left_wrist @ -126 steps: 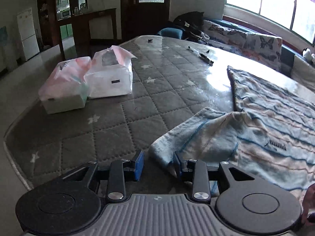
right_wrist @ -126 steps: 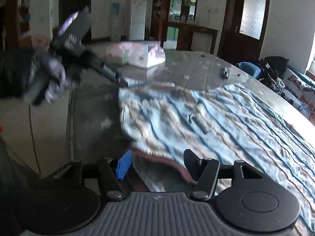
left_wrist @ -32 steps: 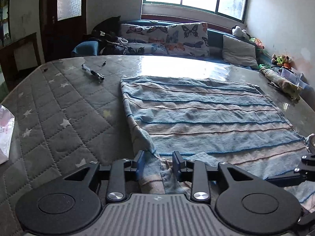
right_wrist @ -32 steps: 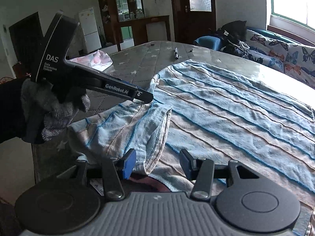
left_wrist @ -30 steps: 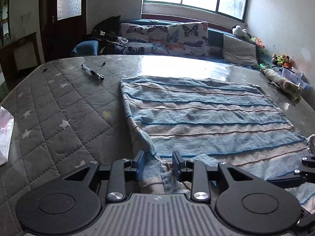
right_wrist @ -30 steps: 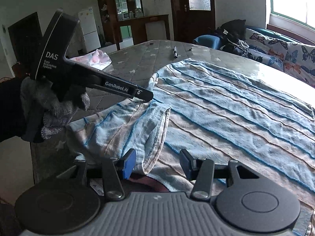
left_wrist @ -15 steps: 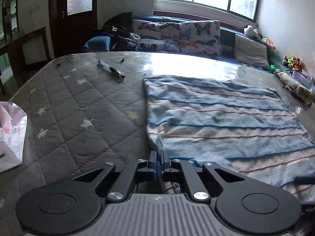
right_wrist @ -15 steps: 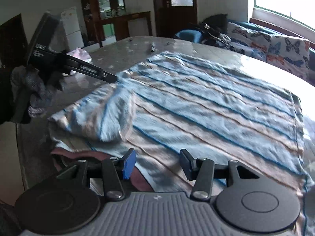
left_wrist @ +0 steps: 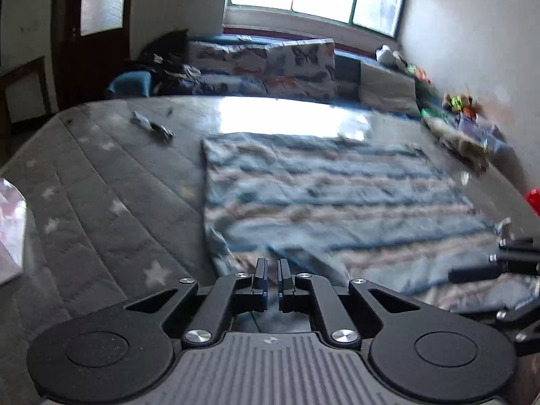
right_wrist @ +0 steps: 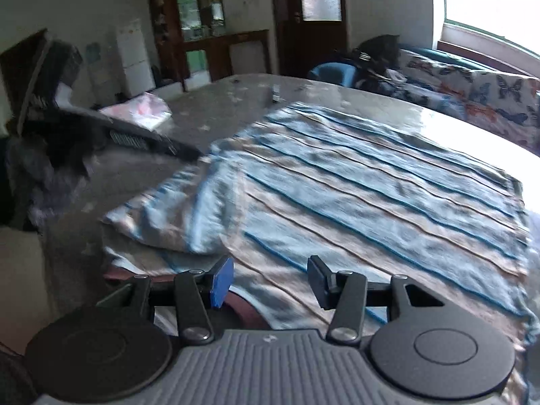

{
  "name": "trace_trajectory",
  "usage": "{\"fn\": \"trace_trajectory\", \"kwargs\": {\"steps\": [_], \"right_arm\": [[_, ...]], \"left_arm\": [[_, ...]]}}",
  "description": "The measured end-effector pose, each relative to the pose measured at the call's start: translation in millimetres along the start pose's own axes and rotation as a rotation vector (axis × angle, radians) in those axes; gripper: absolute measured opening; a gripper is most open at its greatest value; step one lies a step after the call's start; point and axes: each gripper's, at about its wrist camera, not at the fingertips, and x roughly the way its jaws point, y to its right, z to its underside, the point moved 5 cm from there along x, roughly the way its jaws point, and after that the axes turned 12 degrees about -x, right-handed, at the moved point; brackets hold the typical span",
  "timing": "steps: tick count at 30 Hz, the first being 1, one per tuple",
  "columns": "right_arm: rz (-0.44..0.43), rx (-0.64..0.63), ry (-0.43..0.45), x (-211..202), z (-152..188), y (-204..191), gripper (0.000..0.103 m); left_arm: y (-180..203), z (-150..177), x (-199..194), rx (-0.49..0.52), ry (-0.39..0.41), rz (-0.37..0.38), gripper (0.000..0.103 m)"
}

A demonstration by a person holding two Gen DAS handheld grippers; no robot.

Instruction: Fold clothes

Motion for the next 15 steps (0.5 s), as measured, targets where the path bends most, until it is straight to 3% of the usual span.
{"fn": "trace_trajectory", "kwargs": {"steps": [5,10,15], "right_arm": [[-0.078,-0.057,0.003,14.4,-15.8,-18.2,0.031],[-0.094,-0.098,0.000,31.9,-22.8,-27.8,0.029],[-0.083,-0.102,-0.023,36.8,-19.6,-29.4,0.003]], "left_arm": [[-2.9,7.9,5.4,0.010,-0.013,-0.002,0.007],[-4.2,9.4,7.7,0.012,-0.018,-0.001,0.007],[-4.1,9.7,7.5,0.015,-0.013,-0.001,0.007]]}}
